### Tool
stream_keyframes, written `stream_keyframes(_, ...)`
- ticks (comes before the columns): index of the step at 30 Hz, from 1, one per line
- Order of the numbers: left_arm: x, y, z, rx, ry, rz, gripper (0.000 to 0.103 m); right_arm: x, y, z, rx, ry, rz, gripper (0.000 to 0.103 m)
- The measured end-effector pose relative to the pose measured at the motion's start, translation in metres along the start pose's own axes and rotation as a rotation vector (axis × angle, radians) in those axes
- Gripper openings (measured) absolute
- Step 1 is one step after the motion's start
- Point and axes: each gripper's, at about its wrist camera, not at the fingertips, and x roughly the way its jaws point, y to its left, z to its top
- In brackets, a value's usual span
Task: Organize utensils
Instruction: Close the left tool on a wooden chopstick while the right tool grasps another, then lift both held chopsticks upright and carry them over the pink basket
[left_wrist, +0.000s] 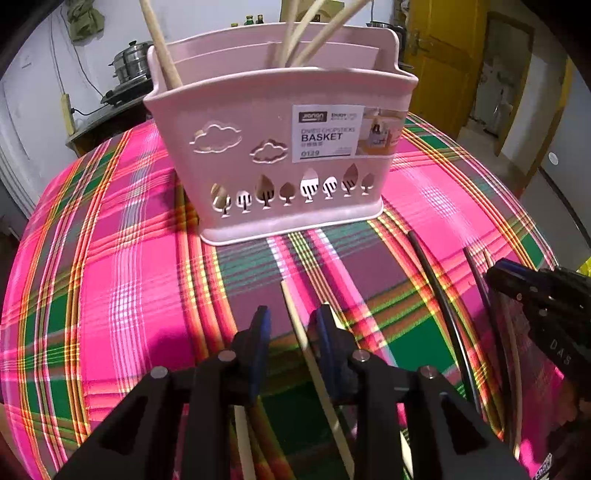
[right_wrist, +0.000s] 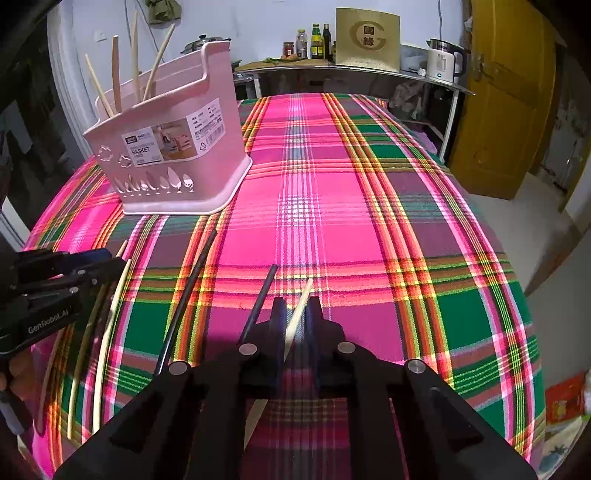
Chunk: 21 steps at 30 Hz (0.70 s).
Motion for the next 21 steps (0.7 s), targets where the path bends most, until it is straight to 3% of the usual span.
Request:
stream_keyframes(5, 0.002, -0.006, 0.001, 0.015, -0.001, -0.004, 0.009, 0.000, -0.001, 0.000, -0.005, 0.001, -0.002, 0.007)
stream_keyframes(13, -0.012, -0.001, 0.002, -0.022, -0.016, -0.042, 0.005, -0.012, -0.002, 0.004, 0.004, -0.021, 0.039, 0.005)
stream_keyframes(21, -0.066, 0.007, 0.011, -0.044, -0.126, -0.085, 0.005, -0.046, 0.002, 0.016, 0.006, -0.097, 0.090, 0.005)
